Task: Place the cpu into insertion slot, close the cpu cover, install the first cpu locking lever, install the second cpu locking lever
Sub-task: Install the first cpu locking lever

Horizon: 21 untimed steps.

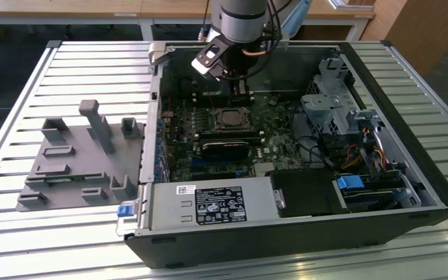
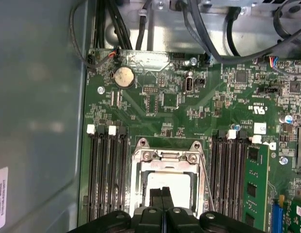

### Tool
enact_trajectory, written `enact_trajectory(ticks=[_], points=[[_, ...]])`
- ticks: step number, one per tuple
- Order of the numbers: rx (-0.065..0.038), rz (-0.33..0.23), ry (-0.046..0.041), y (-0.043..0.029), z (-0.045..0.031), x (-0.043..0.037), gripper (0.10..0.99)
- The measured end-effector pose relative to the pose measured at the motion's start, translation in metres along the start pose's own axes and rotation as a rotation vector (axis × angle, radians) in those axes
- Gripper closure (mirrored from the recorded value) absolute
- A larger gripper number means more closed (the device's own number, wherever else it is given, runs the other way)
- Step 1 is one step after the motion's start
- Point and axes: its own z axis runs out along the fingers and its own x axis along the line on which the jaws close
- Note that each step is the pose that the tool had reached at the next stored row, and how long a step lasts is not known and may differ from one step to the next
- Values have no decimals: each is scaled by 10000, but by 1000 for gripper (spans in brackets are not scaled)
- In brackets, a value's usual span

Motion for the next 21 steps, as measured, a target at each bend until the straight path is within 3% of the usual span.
enact_trajectory(ticks=[6, 13, 19, 21], points=[[1, -1, 0, -13, -2, 0, 965], [0, 0, -1, -12, -55, 0, 965], [53, 0, 0, -10, -186, 0, 965], [56, 1, 2, -8, -267, 0, 965]])
